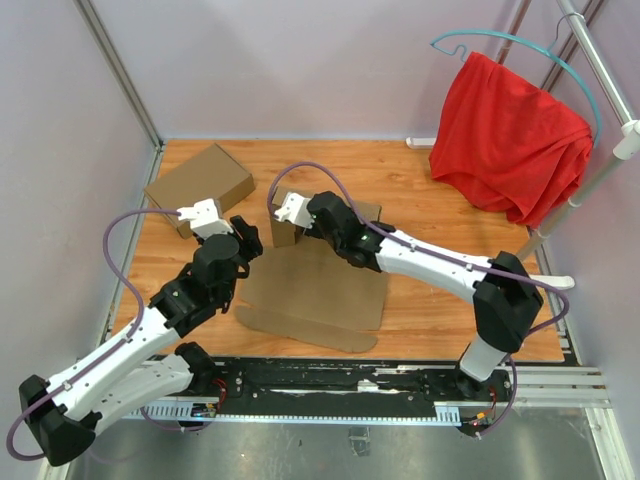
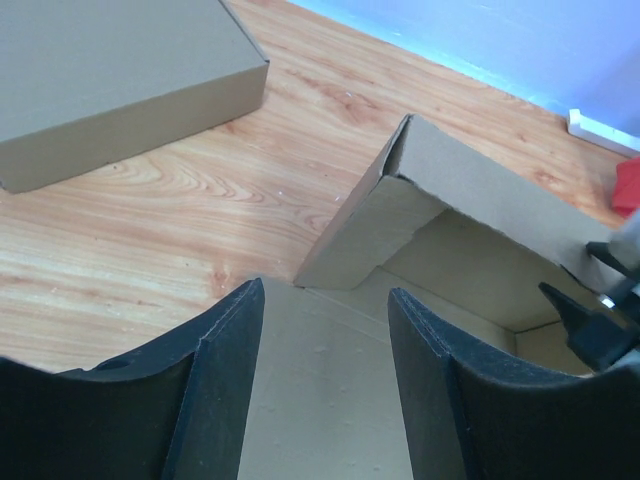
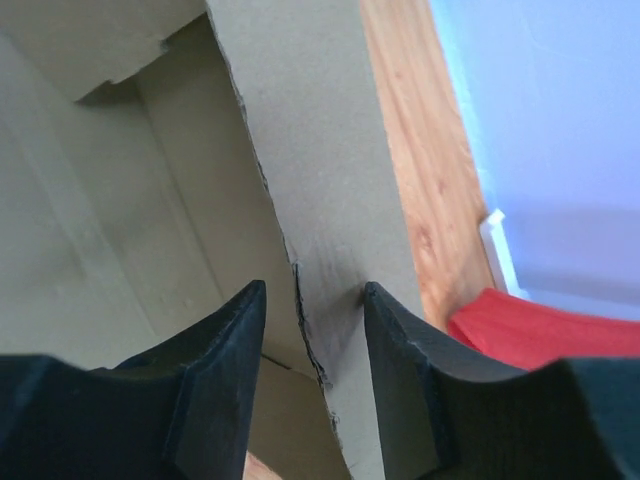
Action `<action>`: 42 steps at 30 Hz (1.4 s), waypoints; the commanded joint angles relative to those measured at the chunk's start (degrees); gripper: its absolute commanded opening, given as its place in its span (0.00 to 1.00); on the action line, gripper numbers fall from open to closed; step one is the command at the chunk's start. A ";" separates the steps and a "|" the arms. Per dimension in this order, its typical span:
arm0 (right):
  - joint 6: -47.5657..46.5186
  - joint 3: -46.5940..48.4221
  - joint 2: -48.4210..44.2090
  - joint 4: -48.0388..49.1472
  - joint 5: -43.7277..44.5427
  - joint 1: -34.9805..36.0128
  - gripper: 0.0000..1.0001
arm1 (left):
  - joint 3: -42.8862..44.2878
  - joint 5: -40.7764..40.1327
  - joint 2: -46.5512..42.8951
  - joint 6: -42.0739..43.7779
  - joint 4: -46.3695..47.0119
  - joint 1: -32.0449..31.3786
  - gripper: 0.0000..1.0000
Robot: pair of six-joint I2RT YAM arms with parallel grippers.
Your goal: Fold the paper box
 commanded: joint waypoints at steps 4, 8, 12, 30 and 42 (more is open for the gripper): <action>-1.87 6.13 8.51 2.91 19.56 1.01 0.25 | 0.39 -1.03 -2.64 0.28 -1.71 -0.21 0.58; 3.14 13.03 10.70 -3.90 20.59 -0.33 0.14 | 0.61 -0.37 -3.44 0.30 -2.54 -0.21 0.58; 17.46 26.61 12.97 -20.28 13.12 -6.02 0.07 | 1.85 1.04 -3.78 0.39 -4.15 -0.21 0.58; 51.92 3.93 5.51 -27.84 -39.54 -23.48 0.13 | 2.94 4.84 -6.75 1.78 -6.92 -0.21 0.58; 49.53 -2.90 -20.80 -28.49 -33.84 -17.10 0.80 | 2.59 8.81 -5.34 0.70 -6.89 -0.21 0.58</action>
